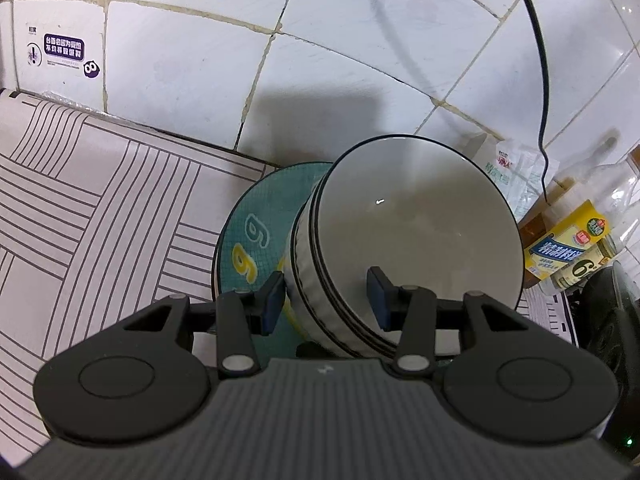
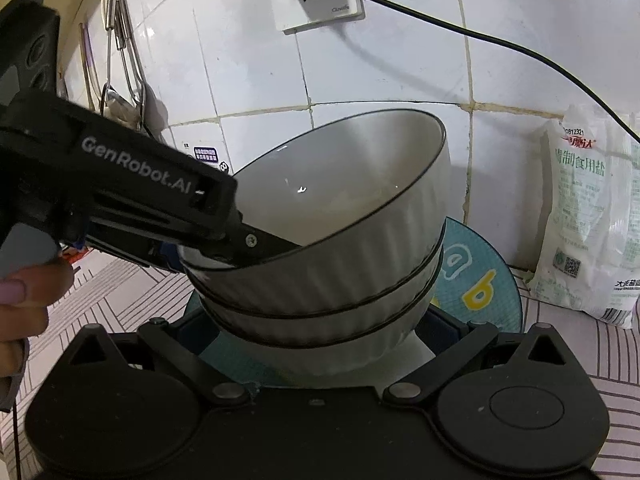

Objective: Organize plates and bowls
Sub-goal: 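Carry the three nested bowls with both grippers over the egg plate stack, then lower the bowl stack onto the egg plate and open both grippers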

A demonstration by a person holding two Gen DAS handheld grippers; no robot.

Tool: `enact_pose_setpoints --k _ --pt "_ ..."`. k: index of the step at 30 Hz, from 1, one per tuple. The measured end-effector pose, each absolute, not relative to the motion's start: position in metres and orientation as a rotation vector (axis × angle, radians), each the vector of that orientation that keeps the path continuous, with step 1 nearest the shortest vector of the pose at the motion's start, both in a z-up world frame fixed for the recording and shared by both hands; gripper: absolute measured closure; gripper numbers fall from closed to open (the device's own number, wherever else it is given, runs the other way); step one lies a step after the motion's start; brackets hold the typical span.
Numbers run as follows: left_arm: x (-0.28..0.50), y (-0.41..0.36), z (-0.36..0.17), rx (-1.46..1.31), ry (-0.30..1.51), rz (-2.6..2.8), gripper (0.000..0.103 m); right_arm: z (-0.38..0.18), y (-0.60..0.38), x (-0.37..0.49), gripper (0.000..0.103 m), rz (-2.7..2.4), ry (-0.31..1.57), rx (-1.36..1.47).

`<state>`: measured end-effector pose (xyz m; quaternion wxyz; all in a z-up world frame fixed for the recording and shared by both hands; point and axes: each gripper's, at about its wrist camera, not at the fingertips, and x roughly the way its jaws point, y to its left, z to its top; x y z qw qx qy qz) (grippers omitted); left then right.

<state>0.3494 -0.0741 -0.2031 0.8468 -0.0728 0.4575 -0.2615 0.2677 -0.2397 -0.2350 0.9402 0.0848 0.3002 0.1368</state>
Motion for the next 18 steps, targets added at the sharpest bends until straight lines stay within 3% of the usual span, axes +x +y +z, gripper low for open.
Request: enact_pose_setpoints --k 9,18 --pt "0.321 -0.086 -0.197 0.014 0.774 -0.492 0.051 -0.231 -0.242 0.254 0.000 0.252 0.621 0.293" --pt "0.294 -0.071 -0.173 -0.011 0.731 -0.475 0.048 -0.203 -0.244 0.206 0.000 0.245 0.568 0.294"
